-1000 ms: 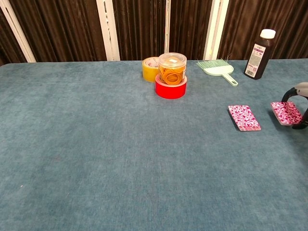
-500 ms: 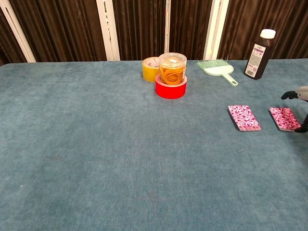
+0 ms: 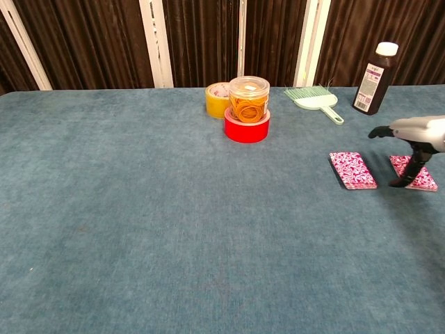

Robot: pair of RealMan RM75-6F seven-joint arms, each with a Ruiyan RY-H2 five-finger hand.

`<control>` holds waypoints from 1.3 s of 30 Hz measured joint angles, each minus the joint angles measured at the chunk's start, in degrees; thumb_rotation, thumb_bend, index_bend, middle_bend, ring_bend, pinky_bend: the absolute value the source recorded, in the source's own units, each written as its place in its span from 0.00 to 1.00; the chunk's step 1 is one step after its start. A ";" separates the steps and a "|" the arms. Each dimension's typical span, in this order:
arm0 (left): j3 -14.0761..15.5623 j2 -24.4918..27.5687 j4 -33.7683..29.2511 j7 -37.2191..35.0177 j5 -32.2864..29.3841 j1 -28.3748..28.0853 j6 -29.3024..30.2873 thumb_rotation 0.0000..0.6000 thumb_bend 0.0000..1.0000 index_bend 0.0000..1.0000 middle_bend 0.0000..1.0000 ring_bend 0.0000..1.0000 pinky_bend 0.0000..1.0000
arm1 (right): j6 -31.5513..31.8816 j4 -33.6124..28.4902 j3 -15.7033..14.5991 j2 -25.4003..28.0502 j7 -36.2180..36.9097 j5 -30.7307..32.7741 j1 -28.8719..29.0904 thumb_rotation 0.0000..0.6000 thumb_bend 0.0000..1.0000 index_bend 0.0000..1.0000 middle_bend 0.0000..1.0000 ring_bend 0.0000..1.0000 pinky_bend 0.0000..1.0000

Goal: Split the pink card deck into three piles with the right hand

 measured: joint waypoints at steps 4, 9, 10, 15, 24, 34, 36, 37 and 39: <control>-0.13 0.08 0.16 -0.35 -0.16 -0.07 -0.12 1.00 0.00 0.00 0.00 0.00 0.04 | -0.22 0.69 0.46 -1.39 -0.73 -0.17 1.35 1.00 0.28 0.00 0.00 0.00 0.00; -0.31 0.31 0.27 -1.28 -0.73 -0.22 -0.68 1.00 0.00 0.00 0.00 0.00 0.04 | -0.71 2.18 0.66 -3.08 -2.69 1.32 3.10 1.00 0.28 0.00 0.00 0.00 0.00; -0.33 0.37 0.28 -1.44 -0.77 -0.23 -0.74 1.00 0.00 0.00 0.00 0.00 0.04 | -0.83 2.65 0.63 -3.44 -3.19 1.99 3.42 1.00 0.28 0.00 0.00 0.00 0.00; -0.24 0.73 0.23 -2.20 -0.62 -0.25 -0.94 1.00 0.00 0.00 0.00 0.00 0.04 | -1.54 4.51 0.28 -4.60 -4.71 4.82 4.36 1.00 0.28 0.00 0.00 0.00 0.00; -0.16 0.80 0.00 -2.34 -0.34 -0.24 -0.84 1.00 0.00 0.00 0.00 0.00 0.04 | -1.34 4.26 -0.27 -4.72 -5.23 5.96 4.80 1.00 0.28 0.00 0.00 0.00 0.00; -0.11 0.77 -0.16 -2.11 -0.49 -0.28 -1.02 1.00 0.00 0.00 0.00 0.00 0.04 | -1.91 5.83 -0.58 -5.39 -4.61 6.18 4.79 1.00 0.28 0.11 0.00 0.00 0.00; -0.11 0.79 -0.19 -2.12 -0.53 -0.31 -1.08 1.00 0.00 0.00 0.00 0.00 0.04 | -1.95 6.04 -0.61 -5.49 -4.46 6.05 4.76 1.00 0.28 0.15 0.00 0.00 0.00; -0.12 0.80 -0.21 -2.14 -0.54 -0.32 -1.10 1.00 0.00 0.00 0.00 0.00 0.04 | -1.95 6.18 -0.59 -5.54 -4.39 6.01 4.77 1.00 0.28 0.17 0.00 0.00 0.00; -0.12 0.82 -0.24 -2.20 -0.54 -0.33 -1.11 1.00 0.00 0.00 0.00 0.00 0.04 | -1.90 6.28 -0.55 -5.60 -4.30 5.97 4.78 1.00 0.28 0.21 0.00 0.00 0.00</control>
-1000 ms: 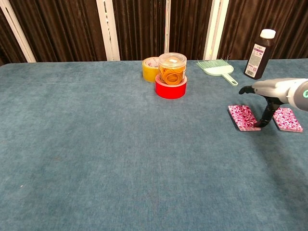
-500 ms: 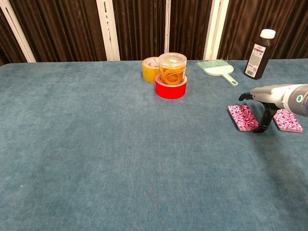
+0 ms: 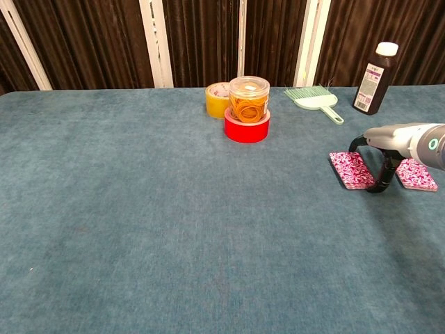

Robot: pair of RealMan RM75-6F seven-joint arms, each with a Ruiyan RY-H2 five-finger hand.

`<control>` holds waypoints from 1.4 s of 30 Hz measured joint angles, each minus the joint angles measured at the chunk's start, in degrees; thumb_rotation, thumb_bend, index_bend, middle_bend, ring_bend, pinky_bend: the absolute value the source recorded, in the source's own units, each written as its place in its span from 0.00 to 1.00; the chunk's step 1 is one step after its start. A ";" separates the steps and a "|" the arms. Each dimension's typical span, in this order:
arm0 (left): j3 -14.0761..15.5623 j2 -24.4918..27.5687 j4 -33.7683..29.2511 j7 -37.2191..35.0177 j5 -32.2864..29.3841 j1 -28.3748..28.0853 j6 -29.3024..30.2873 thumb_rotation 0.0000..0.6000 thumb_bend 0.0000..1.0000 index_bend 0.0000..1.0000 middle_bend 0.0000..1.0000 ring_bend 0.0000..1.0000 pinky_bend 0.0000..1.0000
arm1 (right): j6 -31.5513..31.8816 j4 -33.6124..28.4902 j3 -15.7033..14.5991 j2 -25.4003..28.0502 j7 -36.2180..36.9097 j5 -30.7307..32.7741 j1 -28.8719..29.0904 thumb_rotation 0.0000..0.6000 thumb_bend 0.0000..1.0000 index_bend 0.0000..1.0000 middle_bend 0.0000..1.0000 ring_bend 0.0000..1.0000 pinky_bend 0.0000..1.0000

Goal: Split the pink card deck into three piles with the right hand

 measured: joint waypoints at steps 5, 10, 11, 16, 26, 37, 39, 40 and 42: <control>0.02 0.02 -0.04 -0.08 -0.03 -0.02 -0.08 1.00 0.00 0.00 0.00 0.00 0.04 | 0.33 0.08 0.12 -0.13 0.64 -0.93 -0.15 1.00 0.28 0.30 0.00 0.00 0.00; 0.05 0.06 -0.11 -0.12 0.03 0.00 -0.04 1.00 0.00 0.00 0.00 0.00 0.04 | 0.59 -0.08 0.16 -0.12 1.08 -1.57 -0.38 1.00 0.28 0.35 0.02 0.00 0.00; 0.06 0.06 -0.11 -0.13 0.04 0.01 -0.04 1.00 0.00 0.00 0.00 0.00 0.04 | 0.63 -0.15 0.16 -0.09 1.17 -1.69 -0.43 1.00 0.28 0.36 0.03 0.00 0.00; 0.08 0.06 -0.12 -0.11 0.11 0.01 -0.01 1.00 0.00 0.00 0.00 0.00 0.04 | 1.02 -0.89 0.35 0.26 1.86 -2.63 -0.71 1.00 0.28 0.40 0.04 0.00 0.00; 0.17 -0.02 -0.27 0.08 0.50 0.09 0.35 1.00 0.00 0.00 0.00 0.00 0.04 | 2.75 -5.05 0.74 2.44 2.83 -4.41 -1.42 1.00 0.28 0.44 0.06 0.00 0.00; 0.11 -0.05 -0.30 0.02 0.73 0.14 0.70 1.00 0.00 0.00 0.00 0.00 0.04 | 5.49 -11.01 0.15 3.10 2.59 -6.58 -1.98 1.00 0.28 0.44 0.06 0.00 0.00; 0.08 -0.05 -0.28 -0.08 0.75 0.15 0.76 1.00 0.00 0.00 0.00 0.00 0.04 | 6.87 -12.51 -0.12 2.44 2.16 -7.18 -2.01 1.00 0.28 0.44 0.06 0.00 0.00; 0.05 -0.05 -0.27 -0.18 0.73 0.15 0.78 1.00 0.00 0.00 0.00 0.00 0.04 | 7.53 -13.14 -0.23 2.04 1.90 -7.44 -2.00 1.00 0.28 0.44 0.06 0.00 0.00; -0.01 -0.04 -0.26 -0.30 0.70 0.15 0.81 1.00 0.00 0.00 0.00 0.00 0.04 | 8.79 -14.03 -0.38 1.04 1.22 -7.88 -1.91 1.00 0.28 0.44 0.06 0.00 0.00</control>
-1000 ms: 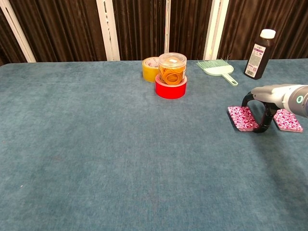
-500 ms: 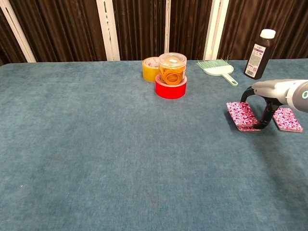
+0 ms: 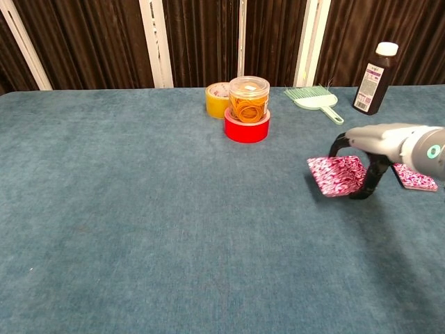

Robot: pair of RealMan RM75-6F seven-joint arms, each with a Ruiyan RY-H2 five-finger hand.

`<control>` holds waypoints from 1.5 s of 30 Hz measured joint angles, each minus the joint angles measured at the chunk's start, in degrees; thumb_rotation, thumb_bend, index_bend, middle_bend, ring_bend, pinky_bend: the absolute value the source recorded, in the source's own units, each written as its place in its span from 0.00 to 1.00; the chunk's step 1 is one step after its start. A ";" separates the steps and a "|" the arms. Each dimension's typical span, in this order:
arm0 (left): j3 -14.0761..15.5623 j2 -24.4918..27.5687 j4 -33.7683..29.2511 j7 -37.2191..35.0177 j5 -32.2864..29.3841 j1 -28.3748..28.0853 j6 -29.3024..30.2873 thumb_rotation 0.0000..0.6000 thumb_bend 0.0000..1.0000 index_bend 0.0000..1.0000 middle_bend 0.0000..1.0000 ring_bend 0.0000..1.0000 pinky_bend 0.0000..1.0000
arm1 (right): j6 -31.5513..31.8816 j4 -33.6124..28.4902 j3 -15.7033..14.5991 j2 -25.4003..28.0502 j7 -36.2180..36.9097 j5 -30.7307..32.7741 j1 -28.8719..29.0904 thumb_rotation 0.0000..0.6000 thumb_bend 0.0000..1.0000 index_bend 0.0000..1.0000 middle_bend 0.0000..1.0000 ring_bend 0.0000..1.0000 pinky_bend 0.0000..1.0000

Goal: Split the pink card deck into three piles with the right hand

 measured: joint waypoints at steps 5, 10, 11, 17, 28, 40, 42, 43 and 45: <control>0.01 0.09 0.01 -0.33 0.13 0.10 0.19 1.00 0.00 0.00 0.00 0.00 0.04 | 2.41 -0.98 0.09 -2.62 -2.26 -0.35 0.73 1.00 0.28 0.44 0.06 0.00 0.00; -0.02 0.20 0.09 -0.47 -0.26 0.01 -0.21 1.00 0.00 0.00 0.00 0.00 0.04 | 3.75 -1.26 0.48 -4.52 -4.19 0.06 1.56 1.00 0.28 0.41 0.06 0.00 0.00; -0.04 0.23 0.11 -0.56 -0.39 0.00 -0.32 1.00 0.00 0.00 0.00 0.00 0.04 | 3.86 -1.26 0.51 -4.73 -4.42 0.14 1.64 1.00 0.28 0.35 0.05 0.00 0.00; -0.09 0.43 0.10 -0.55 -0.70 -0.11 -0.68 1.00 0.00 0.00 0.00 0.00 0.04 | 4.06 -1.21 0.56 -5.48 -5.66 0.61 1.97 1.00 0.28 0.01 0.00 0.00 0.00; -0.01 0.53 -0.17 0.10 -0.66 -0.09 -0.58 1.00 0.00 0.00 0.00 0.00 0.04 | 5.62 -3.54 0.10 -4.66 -7.26 0.23 1.71 1.00 0.28 0.00 0.00 0.00 0.00; 0.00 0.20 0.45 0.46 -0.53 0.31 0.23 1.00 0.00 0.00 0.00 0.00 0.04 | 12.09 -10.52 -2.47 4.45 -4.89 -8.78 -2.84 1.00 0.28 0.00 0.00 0.00 0.00; 0.08 0.10 0.46 0.82 -0.36 0.41 0.48 1.00 0.00 0.00 0.00 0.00 0.04 | 13.30 -11.68 -3.47 6.96 -3.47 -11.38 -4.43 1.00 0.28 0.00 0.00 0.00 0.00; 0.14 0.03 0.49 1.13 -0.20 0.47 0.64 1.00 0.00 0.00 0.00 0.00 0.04 | 14.02 -12.52 -4.27 8.79 -2.34 -13.10 -5.62 1.00 0.28 0.00 0.00 0.00 0.00; 0.28 -0.14 0.55 1.80 0.15 0.61 1.02 1.00 0.00 0.00 0.00 0.00 0.04 | 15.54 -13.97 -6.03 12.33 -0.18 -16.15 -7.96 1.00 0.28 0.00 0.00 0.00 0.00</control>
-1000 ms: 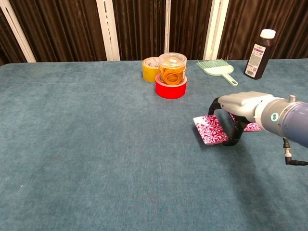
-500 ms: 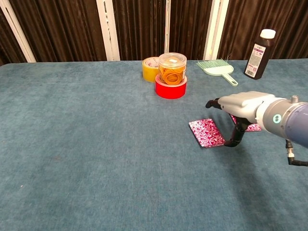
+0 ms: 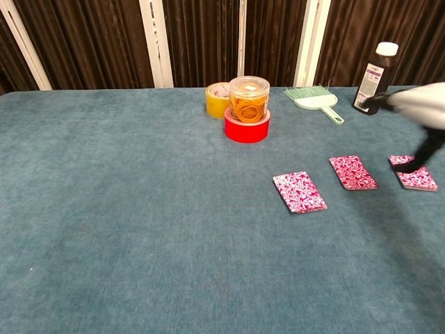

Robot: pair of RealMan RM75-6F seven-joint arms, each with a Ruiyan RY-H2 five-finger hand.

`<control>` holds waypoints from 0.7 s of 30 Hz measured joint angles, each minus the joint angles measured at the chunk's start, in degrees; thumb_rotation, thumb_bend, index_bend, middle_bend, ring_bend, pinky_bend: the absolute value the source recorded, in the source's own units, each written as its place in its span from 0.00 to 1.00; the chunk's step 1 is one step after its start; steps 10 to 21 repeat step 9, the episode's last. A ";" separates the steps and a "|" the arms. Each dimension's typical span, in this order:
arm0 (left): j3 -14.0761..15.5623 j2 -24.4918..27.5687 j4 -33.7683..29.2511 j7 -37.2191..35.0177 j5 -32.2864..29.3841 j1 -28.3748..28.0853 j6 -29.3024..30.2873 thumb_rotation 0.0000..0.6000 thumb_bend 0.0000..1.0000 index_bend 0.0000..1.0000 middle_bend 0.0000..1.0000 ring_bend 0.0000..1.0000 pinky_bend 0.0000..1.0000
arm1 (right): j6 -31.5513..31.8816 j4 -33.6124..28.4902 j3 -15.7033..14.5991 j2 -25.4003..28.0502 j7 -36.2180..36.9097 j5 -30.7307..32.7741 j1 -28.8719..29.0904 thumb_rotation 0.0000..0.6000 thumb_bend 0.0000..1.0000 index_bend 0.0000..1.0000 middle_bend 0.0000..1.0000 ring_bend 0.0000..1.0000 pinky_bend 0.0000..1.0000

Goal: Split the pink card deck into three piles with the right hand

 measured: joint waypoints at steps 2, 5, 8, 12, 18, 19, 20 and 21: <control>0.17 -0.29 0.12 0.85 0.39 0.23 0.59 1.00 0.00 0.00 0.00 0.00 0.04 | 1.38 -0.92 -1.66 2.69 2.22 -3.42 -2.09 1.00 0.28 0.00 0.00 0.00 0.00; 0.31 -0.66 0.36 1.68 0.76 0.49 1.20 1.00 0.00 0.00 0.00 0.00 0.04 | 4.02 -1.94 -4.53 5.68 6.63 -10.04 -6.00 1.00 0.28 0.00 0.00 0.00 0.00; 0.39 -1.19 0.65 2.67 1.31 0.81 2.25 1.00 0.00 0.00 0.00 0.00 0.04 | 7.14 -2.03 -7.55 7.97 12.08 -16.63 -10.50 1.00 0.28 0.00 0.00 0.00 0.00; 0.40 -1.38 0.79 3.04 1.54 0.92 2.65 1.00 0.00 0.00 0.00 0.00 0.04 | 8.18 -1.84 -8.45 8.54 13.84 -18.66 -11.94 1.00 0.28 0.00 0.00 0.00 0.00; 0.40 -1.38 0.79 3.04 1.54 0.92 2.65 1.00 0.00 0.00 0.00 0.00 0.04 | 8.18 -1.84 -8.45 8.54 13.84 -18.66 -11.94 1.00 0.28 0.00 0.00 0.00 0.00; 0.40 -1.38 0.79 3.04 1.54 0.92 2.65 1.00 0.00 0.00 0.00 0.00 0.04 | 8.18 -1.84 -8.45 8.54 13.84 -18.66 -11.94 1.00 0.28 0.00 0.00 0.00 0.00; 0.40 -1.38 0.79 3.04 1.54 0.92 2.65 1.00 0.00 0.00 0.00 0.00 0.04 | 8.18 -1.84 -8.45 8.54 13.84 -18.66 -11.94 1.00 0.28 0.00 0.00 0.00 0.00; 0.40 -1.38 0.79 3.04 1.54 0.92 2.65 1.00 0.00 0.00 0.00 0.00 0.04 | 8.18 -1.84 -8.45 8.54 13.84 -18.66 -11.94 1.00 0.28 0.00 0.00 0.00 0.00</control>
